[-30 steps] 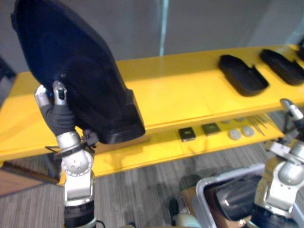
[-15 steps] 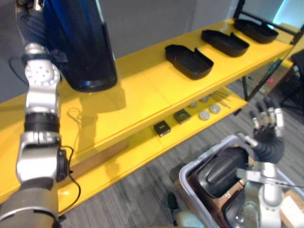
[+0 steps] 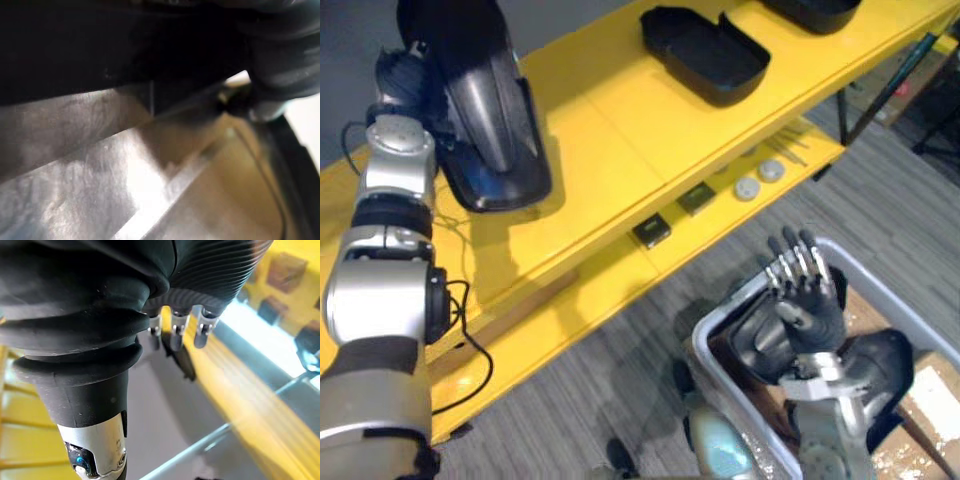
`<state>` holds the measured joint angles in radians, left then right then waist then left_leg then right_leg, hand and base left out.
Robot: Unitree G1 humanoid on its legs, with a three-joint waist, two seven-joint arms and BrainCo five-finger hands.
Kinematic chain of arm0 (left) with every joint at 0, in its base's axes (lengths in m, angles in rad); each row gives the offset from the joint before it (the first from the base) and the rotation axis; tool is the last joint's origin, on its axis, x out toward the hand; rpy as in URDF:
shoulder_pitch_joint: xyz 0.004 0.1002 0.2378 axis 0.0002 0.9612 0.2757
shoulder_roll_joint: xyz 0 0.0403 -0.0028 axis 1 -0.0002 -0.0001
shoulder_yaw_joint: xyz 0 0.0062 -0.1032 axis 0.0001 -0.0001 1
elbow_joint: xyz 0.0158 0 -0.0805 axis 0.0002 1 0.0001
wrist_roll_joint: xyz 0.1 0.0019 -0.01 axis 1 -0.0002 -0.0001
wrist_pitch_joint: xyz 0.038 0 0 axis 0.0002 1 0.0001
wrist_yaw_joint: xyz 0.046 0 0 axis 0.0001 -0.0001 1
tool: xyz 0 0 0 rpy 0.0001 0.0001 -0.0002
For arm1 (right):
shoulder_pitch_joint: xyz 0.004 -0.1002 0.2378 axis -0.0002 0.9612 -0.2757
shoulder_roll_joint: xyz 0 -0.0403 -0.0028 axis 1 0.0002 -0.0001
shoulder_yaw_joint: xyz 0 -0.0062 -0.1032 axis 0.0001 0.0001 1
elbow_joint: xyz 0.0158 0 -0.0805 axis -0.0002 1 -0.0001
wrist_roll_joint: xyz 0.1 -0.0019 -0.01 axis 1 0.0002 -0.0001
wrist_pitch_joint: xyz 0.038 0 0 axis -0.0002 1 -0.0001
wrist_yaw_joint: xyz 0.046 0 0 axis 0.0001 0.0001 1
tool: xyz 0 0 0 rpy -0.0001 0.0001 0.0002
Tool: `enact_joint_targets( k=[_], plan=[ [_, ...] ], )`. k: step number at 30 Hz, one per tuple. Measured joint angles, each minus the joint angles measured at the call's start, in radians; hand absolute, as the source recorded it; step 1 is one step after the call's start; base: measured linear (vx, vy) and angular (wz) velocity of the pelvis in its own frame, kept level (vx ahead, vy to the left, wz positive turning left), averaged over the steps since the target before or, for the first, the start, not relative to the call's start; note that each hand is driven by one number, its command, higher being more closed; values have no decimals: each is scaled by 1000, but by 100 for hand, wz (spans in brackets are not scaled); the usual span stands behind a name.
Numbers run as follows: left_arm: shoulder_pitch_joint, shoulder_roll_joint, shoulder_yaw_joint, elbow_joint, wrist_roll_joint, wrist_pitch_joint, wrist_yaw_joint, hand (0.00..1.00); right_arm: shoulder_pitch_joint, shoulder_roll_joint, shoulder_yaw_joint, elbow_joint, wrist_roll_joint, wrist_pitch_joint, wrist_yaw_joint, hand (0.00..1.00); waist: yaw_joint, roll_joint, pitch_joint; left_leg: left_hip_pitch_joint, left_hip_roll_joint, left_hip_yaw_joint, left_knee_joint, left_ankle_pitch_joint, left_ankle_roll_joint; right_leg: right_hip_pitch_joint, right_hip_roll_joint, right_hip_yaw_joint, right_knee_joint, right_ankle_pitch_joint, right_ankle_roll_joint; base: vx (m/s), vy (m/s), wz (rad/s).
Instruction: Walk over and take plastic housings, then place them on the shelf
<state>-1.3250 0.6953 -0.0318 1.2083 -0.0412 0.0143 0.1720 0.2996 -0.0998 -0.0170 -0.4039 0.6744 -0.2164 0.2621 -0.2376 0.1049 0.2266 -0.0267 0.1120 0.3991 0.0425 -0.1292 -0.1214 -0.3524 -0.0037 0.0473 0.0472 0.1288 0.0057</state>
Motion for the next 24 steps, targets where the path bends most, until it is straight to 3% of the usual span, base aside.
enact_joint_targets(
  k=[7, 16, 17, 24],
  plan=[
    [0, 0, 82, 42, -97, 13, 2, 100, -1, 17, -1, -1, 0, -1, -4, 0, -2, -2, 3, -10, -7, 35, 0, 0, 0, -30, 1, 20, 18, 8, 9, 30, 4, -9],
    [-1, 5, 128, 49, -139, 31, 1, 100, -6, 29, -1, -19, 3, -1, -22, 0, 1, -15, 64, -32, -12, 64, 7, 0, 0, -70, 3, 44, 36, 8, 10, -9, -7, -7],
    [-1, 5, 141, 50, -154, 32, 2, 0, -6, 29, -2, -20, 4, -1, -22, 0, 1, -18, 66, -34, -12, 76, 7, -1, 0, -74, 5, 47, 38, 8, 10, -4, -8, -4],
    [-6, 5, 178, 47, -159, 31, 2, 0, -8, 28, -1, -69, 21, -3, -22, 0, 3, -25, 82, -63, -10, 81, 26, -6, 6, -108, 4, 50, 62, -1, 10, 0, 0, 0]
  ],
)
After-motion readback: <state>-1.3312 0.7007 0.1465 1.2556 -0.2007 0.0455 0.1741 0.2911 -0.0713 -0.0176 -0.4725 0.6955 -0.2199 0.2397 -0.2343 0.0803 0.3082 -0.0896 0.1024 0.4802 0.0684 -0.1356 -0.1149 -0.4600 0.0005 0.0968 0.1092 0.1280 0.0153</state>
